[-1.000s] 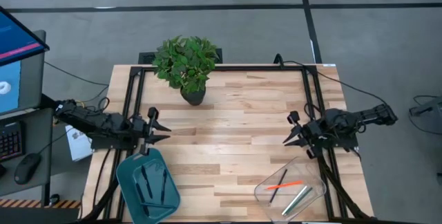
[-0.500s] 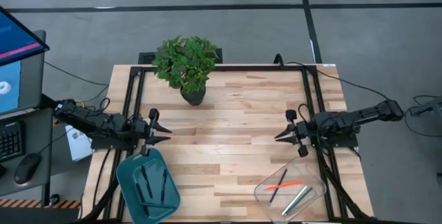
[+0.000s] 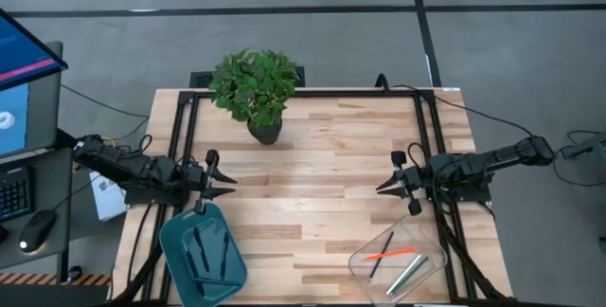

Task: Sort pens & pencils
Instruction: Return to Home Position

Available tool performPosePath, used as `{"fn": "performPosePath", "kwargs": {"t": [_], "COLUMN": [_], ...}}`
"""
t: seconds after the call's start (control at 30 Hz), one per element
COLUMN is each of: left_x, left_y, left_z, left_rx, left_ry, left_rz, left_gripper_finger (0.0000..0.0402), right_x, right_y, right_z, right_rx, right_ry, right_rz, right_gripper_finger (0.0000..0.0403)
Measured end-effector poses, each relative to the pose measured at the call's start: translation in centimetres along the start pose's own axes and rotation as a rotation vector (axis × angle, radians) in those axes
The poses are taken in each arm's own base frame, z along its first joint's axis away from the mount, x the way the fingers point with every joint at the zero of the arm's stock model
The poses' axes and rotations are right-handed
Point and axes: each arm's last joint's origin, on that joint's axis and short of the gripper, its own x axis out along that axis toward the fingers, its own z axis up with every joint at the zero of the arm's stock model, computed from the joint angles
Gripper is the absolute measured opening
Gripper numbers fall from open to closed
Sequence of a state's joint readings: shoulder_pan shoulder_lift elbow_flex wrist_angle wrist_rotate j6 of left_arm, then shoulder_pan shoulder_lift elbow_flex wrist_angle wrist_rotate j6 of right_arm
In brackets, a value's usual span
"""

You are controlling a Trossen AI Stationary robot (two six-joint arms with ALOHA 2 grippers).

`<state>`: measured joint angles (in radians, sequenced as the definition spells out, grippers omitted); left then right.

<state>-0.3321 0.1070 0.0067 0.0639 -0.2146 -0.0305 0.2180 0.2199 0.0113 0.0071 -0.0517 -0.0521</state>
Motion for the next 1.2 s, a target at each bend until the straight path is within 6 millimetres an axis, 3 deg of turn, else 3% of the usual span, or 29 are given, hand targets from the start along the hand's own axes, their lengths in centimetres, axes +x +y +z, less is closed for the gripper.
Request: {"fn": "performPosePath", "kwargs": {"t": [1.2], "left_x": [0.00], "left_y": [0.00], "left_z": [0.00], "left_rx": [0.000], "left_ry": [0.000], "left_rz": [0.001], "left_gripper_finger": [0.0098], "right_x": [0.01], "right_y": [0.00], "right_z": [-0.02], "right_rx": [0.000], "right_ry": [0.002], "right_rz": [0.000], "right_gripper_finger": [0.0066]}}
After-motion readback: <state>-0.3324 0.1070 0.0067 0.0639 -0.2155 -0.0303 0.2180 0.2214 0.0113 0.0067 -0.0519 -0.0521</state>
